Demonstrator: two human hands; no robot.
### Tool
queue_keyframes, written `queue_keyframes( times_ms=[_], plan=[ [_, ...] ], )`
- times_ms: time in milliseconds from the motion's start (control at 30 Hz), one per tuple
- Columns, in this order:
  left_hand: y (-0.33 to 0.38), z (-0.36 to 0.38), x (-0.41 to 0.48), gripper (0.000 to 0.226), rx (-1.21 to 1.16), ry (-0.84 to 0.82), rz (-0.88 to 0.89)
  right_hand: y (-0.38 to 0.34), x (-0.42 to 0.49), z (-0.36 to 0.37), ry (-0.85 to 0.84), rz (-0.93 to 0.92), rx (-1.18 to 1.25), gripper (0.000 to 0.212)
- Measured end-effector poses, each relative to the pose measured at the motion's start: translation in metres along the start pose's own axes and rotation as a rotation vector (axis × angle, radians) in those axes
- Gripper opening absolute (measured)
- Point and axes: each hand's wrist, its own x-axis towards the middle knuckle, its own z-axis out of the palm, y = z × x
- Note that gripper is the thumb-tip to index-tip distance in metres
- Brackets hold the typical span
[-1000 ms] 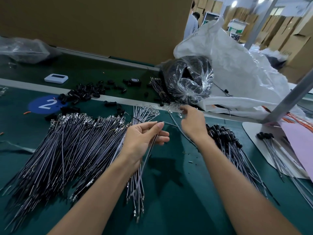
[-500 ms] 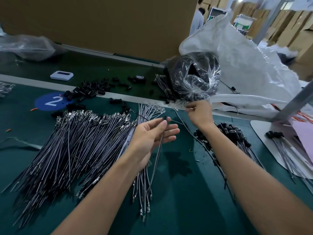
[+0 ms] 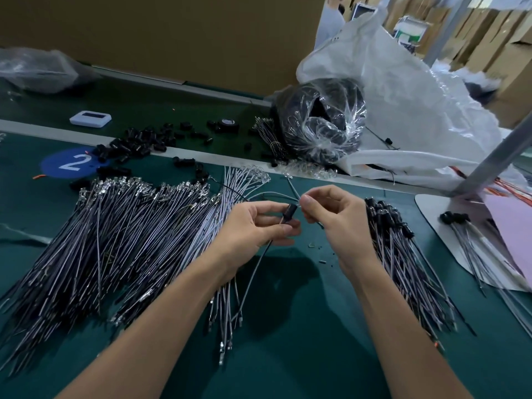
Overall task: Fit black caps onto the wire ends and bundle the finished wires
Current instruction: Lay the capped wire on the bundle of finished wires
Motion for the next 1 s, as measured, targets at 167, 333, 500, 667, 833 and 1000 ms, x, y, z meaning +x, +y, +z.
queue_keyframes(
  times_ms=[167,333,500,667,833,1000],
  plan=[
    [-0.001,0.002,0.0,0.017,0.006,0.043,0.021,0.002,0.0,0.0,-0.035,-0.006,-0.028,0.008],
    [0.0,0.001,-0.002,0.017,0.077,0.01,0.026,0.002,0.0,0.0,-0.027,-0.02,-0.043,0.01],
    [0.0,0.002,-0.002,0.015,0.119,0.031,0.052,0.003,0.0,-0.002,0.001,-0.06,-0.041,0.012],
    [-0.001,0.001,-0.001,0.021,0.156,0.053,0.086,0.006,-0.001,-0.001,-0.06,-0.052,-0.056,0.014],
    [-0.001,0.001,0.0,0.016,0.144,0.084,0.109,0.006,0.0,-0.004,-0.116,-0.031,-0.006,0.011],
    [-0.001,-0.001,0.0,0.016,0.234,0.055,0.127,0.005,-0.002,-0.011,-0.211,0.024,0.044,0.016]
  ],
)
